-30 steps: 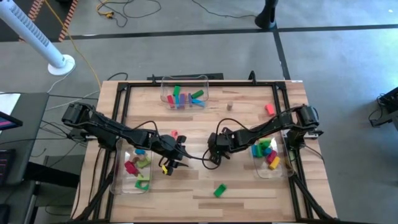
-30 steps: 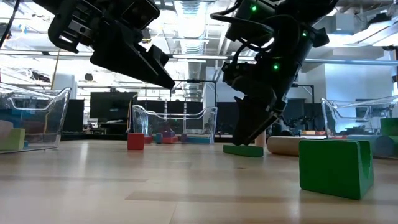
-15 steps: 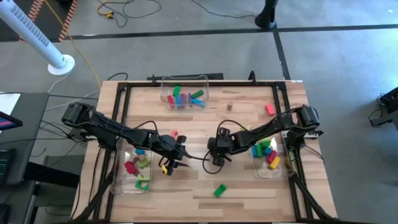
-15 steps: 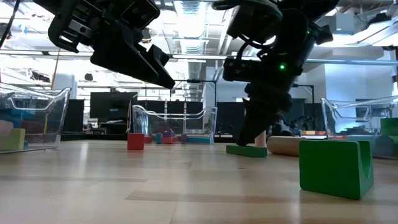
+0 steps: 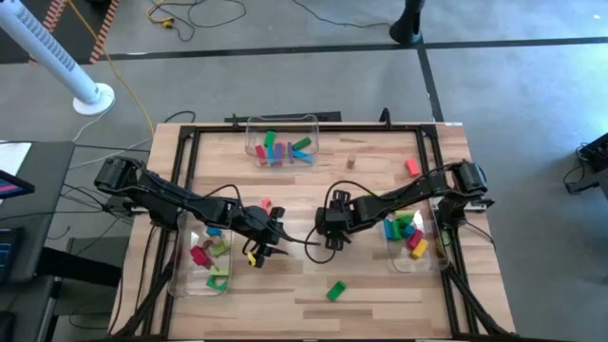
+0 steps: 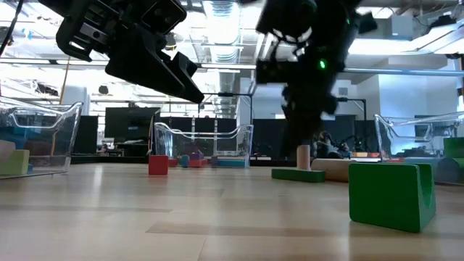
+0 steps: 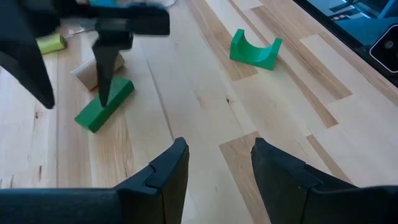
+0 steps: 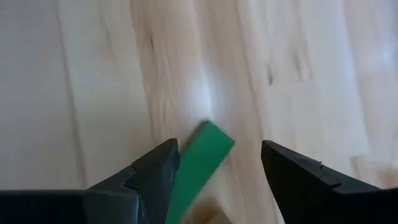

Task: Sort blocks by size
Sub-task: Put the green rectangular block into the top transparent bin

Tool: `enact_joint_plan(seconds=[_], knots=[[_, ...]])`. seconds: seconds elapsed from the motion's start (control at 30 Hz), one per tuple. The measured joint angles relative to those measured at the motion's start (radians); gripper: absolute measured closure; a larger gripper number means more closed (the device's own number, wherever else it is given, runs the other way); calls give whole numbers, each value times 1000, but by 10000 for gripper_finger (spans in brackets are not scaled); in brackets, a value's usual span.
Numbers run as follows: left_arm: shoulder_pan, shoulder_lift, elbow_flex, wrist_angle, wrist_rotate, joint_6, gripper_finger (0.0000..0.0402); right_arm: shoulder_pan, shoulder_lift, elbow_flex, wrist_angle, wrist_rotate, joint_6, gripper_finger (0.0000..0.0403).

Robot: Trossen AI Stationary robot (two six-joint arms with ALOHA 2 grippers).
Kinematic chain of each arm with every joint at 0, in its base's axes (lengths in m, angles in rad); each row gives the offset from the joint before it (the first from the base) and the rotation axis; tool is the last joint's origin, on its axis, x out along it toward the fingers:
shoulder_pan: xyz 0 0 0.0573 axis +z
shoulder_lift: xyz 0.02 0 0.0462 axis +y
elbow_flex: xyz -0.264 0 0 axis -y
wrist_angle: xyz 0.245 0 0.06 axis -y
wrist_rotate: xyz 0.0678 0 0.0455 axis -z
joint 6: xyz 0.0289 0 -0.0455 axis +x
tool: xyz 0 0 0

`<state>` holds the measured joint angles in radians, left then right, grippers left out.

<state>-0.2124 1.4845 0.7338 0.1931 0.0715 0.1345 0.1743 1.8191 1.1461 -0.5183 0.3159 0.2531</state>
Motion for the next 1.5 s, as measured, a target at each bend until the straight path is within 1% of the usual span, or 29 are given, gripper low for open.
enact_joint_plan(seconds=[0.13,0.37,0.63,0.9,0.97,1.03,1.27,1.3,1.5], knots=[[0,0,0,0,0,0,235,25,-1,54,-27,-1,63,139],[0,0,0,0,0,0,235,33,14,59,-45,-2,226,139],[0,0,0,-1,0,-2,235,13,114,60,-82,-10,251,139],[0,0,0,-1,0,-4,235,12,129,62,-83,-10,255,140],[0,0,0,0,0,-4,235,17,129,61,-81,-10,255,148],[0,0,0,0,0,-4,235,18,129,61,-80,-16,255,166],[0,0,0,0,0,-4,235,19,128,61,-64,-57,212,268],[0,0,0,0,0,-4,235,21,127,61,-64,-59,206,274],[0,0,0,0,0,-4,235,25,129,73,-63,-62,182,273]])
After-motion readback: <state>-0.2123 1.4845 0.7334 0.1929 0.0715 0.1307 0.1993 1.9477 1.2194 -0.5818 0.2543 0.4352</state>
